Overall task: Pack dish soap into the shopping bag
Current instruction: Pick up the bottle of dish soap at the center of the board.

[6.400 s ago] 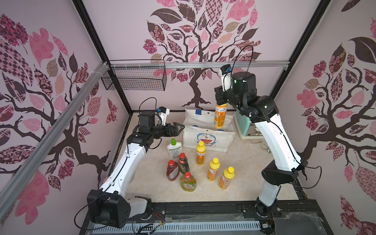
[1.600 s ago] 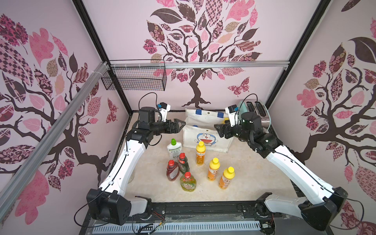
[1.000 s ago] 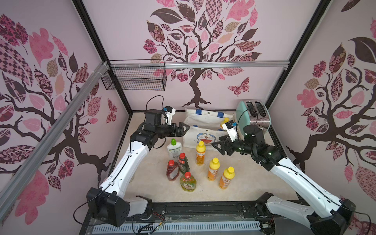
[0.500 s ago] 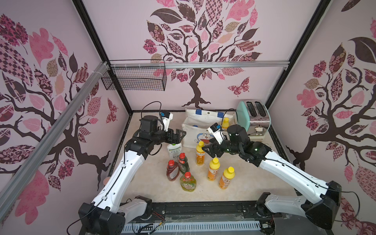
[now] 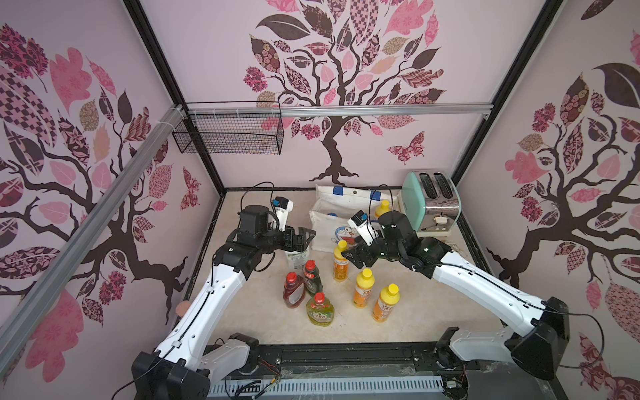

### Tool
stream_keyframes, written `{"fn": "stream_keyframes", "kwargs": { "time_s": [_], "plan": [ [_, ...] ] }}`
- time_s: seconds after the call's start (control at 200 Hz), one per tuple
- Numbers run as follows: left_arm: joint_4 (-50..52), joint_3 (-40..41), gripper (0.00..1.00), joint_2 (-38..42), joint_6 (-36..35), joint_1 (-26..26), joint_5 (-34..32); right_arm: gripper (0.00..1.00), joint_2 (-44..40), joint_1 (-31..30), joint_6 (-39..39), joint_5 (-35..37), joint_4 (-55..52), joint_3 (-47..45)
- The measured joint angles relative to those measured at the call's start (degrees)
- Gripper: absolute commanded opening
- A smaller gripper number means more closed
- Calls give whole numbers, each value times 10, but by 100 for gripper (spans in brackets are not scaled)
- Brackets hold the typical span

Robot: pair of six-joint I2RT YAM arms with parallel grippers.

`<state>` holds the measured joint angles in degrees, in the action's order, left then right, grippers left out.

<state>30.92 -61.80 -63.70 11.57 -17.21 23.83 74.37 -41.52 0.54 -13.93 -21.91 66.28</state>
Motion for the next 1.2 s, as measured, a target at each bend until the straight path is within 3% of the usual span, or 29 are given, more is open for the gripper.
{"fn": "stream_keyframes", "kwargs": {
  "time_s": [0.29,0.525,0.845,1.2],
  "plan": [
    [-8,-5,97,-12,10,-1,7,74,18,0,-1,-7,1,17],
    [2,-106,97,-73,16,-1,8,73,25,0,-1,-8,0,18],
    [-20,-48,97,-70,17,-1,14,68,48,0,-3,-25,14,16],
    [-25,-47,97,-70,20,-1,42,63,49,0,-2,-29,25,15]
  ]
}}
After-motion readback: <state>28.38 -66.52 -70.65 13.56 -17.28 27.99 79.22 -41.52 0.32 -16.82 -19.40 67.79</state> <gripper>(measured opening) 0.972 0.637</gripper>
